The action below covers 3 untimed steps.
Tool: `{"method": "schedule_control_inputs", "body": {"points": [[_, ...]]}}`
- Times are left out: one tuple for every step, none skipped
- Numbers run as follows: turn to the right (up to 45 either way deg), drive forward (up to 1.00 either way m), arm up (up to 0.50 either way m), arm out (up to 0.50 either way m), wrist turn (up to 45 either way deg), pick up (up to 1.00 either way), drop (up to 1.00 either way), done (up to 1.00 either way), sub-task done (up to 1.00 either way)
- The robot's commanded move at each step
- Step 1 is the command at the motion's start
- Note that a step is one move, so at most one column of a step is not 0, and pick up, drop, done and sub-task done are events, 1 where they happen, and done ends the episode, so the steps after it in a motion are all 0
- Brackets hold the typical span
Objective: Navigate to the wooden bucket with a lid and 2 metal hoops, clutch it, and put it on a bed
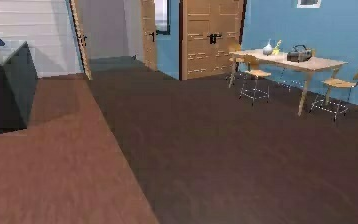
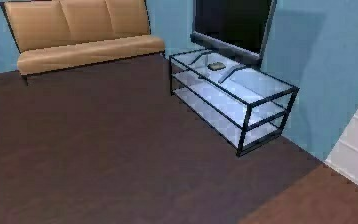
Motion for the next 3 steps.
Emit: {"method": "schedule_control_inputs", "body": {"points": [[-18.0,0.0,0.0,0.0,0.0,0.0,0.0,0.0,0.0],[0.0,1.0,0.0,0.0,0.0,0.0,0.0,0.0,0.0],[0.0,1.0,0.0,0.0,0.0,0.0,0.0,0.0,0.0]]}}
